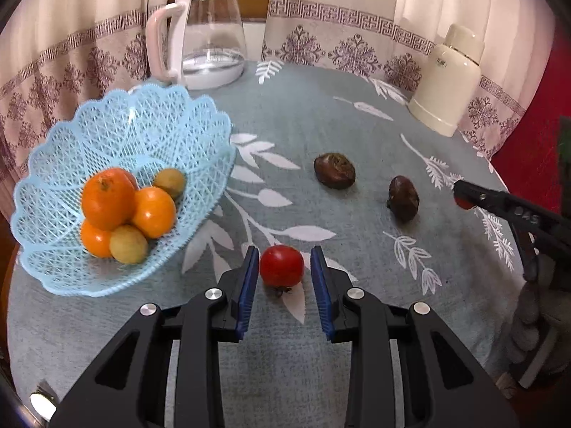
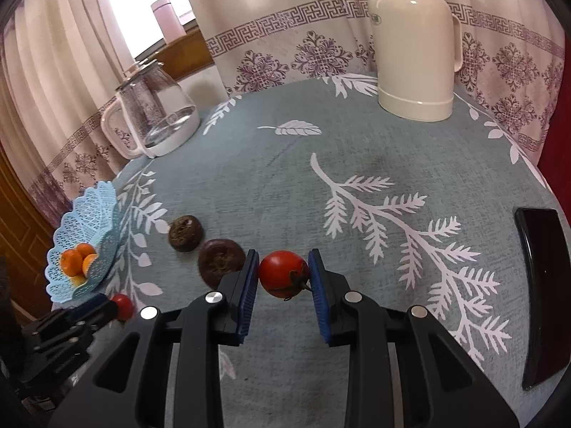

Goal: Organize fruits
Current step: 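Carry both held cherry tomatoes toward the blue basket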

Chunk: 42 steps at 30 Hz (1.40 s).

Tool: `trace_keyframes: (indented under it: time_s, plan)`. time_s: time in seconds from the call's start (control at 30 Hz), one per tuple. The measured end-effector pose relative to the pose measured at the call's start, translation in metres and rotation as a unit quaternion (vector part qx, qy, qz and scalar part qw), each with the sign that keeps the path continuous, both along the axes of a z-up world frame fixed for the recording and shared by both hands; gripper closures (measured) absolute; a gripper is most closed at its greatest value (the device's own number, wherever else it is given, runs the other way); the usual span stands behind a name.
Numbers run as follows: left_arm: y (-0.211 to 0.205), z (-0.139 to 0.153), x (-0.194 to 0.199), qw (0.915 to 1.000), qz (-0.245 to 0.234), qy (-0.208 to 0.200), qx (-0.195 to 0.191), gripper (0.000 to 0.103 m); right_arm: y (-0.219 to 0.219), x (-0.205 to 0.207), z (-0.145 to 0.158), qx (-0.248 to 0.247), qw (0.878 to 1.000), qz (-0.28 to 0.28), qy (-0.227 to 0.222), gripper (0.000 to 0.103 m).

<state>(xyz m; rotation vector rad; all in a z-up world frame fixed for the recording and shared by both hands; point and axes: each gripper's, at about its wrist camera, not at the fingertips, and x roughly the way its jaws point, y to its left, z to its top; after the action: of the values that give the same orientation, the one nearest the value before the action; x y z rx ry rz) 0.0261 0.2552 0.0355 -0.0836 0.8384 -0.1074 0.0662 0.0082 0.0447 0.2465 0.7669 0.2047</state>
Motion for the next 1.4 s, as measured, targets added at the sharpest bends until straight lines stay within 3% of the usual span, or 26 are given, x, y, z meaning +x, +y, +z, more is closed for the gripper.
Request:
trace_keyframes:
  time_s: [0.33, 0.47, 0.6, 1.03, 1.4]
  plan:
    - [0.002, -0.006, 0.001, 0.9999, -0.005, 0.004, -0.011, 0.074, 0.010, -0.011, 0.013, -0.001, 1.000, 0.015, -0.019, 0.074]
    - [0.004, 0.006, -0.006, 0.9998, -0.006, -0.016, -0.011, 0.077, -0.007, -0.013, 0.003, 0.013, 1.000, -0.006, 0.000, 0.073]
    - [0.005, 0.019, -0.009, 0.9994, -0.005, -0.031, -0.016, 0.077, -0.010, -0.013, -0.009, 0.037, 0.999, 0.008, 0.023, 0.073]
    - [0.020, 0.046, -0.024, 0.9979, 0.005, -0.061, -0.021, 0.077, 0.030, -0.004, -0.033, 0.000, 0.997, 0.054, 0.058, 0.072]
    - [0.007, 0.018, -0.016, 0.9995, -0.013, -0.024, -0.015, 0.076, 0.030, -0.014, -0.025, -0.008, 0.998, 0.054, 0.035, 0.075]
